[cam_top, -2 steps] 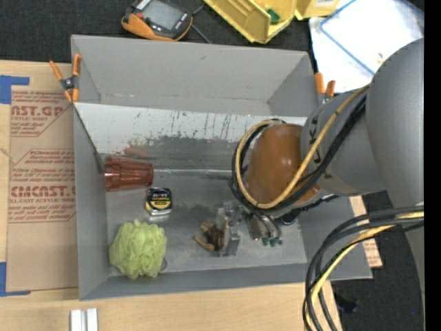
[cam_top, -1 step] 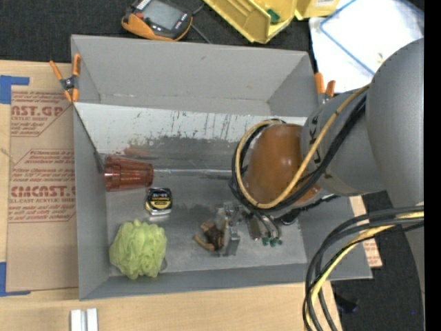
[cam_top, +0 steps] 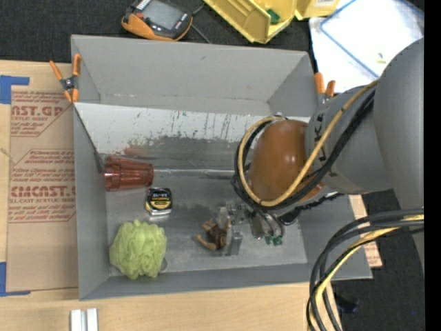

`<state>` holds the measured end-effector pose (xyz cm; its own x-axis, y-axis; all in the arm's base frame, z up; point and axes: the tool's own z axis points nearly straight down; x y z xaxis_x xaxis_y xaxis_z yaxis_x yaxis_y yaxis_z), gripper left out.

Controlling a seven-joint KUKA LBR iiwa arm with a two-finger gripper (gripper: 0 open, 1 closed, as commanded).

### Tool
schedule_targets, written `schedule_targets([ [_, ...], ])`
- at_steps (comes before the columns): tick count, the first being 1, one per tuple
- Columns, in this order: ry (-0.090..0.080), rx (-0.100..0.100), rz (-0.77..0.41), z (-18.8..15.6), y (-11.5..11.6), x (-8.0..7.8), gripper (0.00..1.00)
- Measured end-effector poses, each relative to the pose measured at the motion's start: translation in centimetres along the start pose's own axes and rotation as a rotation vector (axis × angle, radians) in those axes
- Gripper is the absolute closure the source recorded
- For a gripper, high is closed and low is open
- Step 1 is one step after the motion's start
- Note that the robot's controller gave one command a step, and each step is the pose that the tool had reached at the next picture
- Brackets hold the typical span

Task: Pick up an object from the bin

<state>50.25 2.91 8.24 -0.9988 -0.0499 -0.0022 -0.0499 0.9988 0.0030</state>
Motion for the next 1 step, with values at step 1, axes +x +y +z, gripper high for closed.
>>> schedule_targets([
  [1, -0.007, 0.0, 0.0, -3.17, 0.01, -0.2, 1.0],
])
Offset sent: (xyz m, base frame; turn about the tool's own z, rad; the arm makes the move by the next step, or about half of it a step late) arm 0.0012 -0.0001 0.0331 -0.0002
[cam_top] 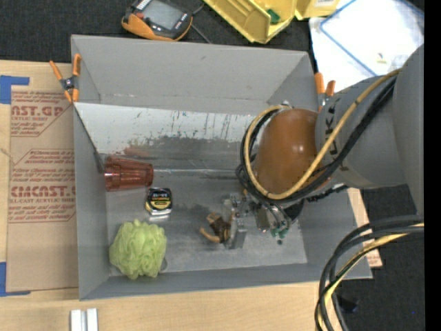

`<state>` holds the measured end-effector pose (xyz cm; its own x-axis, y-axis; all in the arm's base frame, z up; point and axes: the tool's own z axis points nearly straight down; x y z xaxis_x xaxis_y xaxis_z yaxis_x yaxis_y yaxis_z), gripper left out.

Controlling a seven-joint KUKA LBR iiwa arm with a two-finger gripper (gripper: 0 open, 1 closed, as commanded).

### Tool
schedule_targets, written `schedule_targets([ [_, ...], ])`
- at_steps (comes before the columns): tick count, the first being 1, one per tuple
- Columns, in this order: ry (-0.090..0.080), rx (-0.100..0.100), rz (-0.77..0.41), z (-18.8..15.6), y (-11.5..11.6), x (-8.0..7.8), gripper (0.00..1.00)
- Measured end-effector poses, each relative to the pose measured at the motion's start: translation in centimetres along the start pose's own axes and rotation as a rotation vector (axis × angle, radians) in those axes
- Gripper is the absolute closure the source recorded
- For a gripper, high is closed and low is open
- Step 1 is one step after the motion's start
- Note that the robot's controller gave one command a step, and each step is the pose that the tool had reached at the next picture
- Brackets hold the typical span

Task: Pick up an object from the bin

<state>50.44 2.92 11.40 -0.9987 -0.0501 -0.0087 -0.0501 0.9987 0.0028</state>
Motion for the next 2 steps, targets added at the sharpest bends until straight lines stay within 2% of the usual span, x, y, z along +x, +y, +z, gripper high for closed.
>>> schedule_targets([
  [2, 0.0, 0.0, 0.0, -4.2, 0.0, 0.0, 1.0],
])
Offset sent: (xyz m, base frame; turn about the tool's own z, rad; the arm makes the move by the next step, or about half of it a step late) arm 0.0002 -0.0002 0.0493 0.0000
